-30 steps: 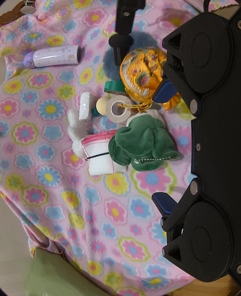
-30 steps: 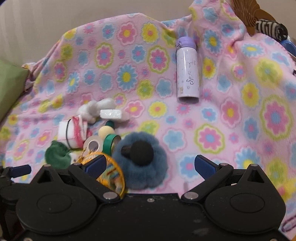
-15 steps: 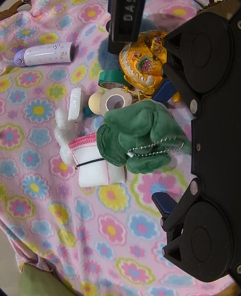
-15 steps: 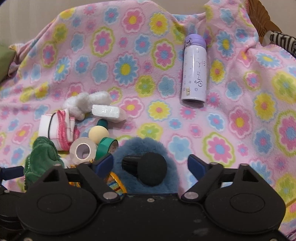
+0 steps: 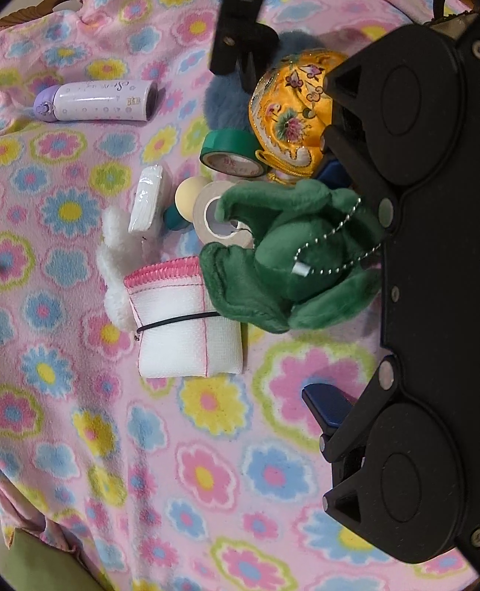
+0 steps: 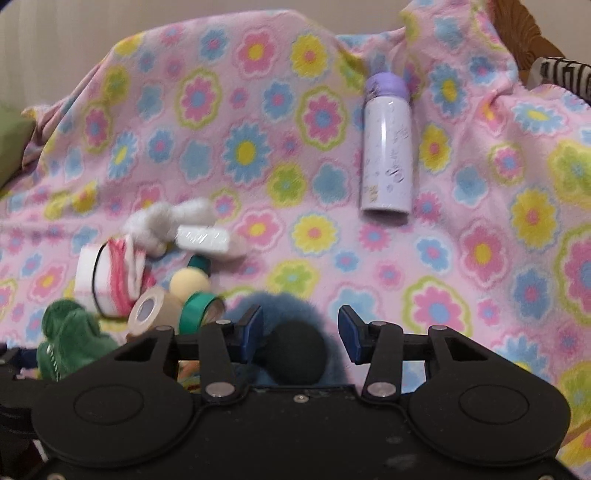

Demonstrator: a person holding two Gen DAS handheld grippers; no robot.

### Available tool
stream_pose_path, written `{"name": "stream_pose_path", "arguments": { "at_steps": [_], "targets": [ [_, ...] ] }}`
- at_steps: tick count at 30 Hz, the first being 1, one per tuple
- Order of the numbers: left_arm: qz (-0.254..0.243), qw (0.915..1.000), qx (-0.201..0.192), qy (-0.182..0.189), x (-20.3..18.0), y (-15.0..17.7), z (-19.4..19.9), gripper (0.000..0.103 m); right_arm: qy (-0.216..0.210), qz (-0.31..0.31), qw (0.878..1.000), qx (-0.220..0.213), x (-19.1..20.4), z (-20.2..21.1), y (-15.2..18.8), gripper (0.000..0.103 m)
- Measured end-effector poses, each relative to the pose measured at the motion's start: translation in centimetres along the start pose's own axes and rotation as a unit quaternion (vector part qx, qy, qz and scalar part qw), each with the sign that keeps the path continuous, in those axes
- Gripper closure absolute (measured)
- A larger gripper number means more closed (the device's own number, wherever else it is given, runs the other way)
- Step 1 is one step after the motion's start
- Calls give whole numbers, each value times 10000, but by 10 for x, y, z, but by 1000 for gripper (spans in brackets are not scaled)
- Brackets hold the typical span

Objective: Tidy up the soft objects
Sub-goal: 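Close the left tool on the green frog while the right tool grasps the blue pom-pom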

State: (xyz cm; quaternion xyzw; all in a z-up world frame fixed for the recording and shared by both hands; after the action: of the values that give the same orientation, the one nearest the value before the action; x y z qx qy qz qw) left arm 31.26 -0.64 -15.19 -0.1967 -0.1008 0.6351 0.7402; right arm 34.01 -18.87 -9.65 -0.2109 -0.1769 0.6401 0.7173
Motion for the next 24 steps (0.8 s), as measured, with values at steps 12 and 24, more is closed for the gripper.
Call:
{"name": "stream_pose_path", "arguments": {
  "at_steps": [12,24],
  "targets": [
    [-184,9997,-8,-172,-1,1,-3,3,-400,43,9992,-66,-6,23,6,54],
    [-158,9997,-8,-199,-1,0,-3,3,557,-213,9982,2,-33,18,12,54]
  ]
}}
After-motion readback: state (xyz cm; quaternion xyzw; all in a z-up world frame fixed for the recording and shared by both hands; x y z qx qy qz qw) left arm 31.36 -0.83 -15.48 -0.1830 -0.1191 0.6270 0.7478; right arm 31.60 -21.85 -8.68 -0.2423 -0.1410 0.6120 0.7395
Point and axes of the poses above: each gripper's, at about its wrist camera, not at the fingertips, and z roughly against the way its jaws point, x to its left, y to its underside, the point moved 9 cm from there along -z, roughly the way its jaws point, and after that the axes turned 11 degrees about x, right-handed, at the moved point
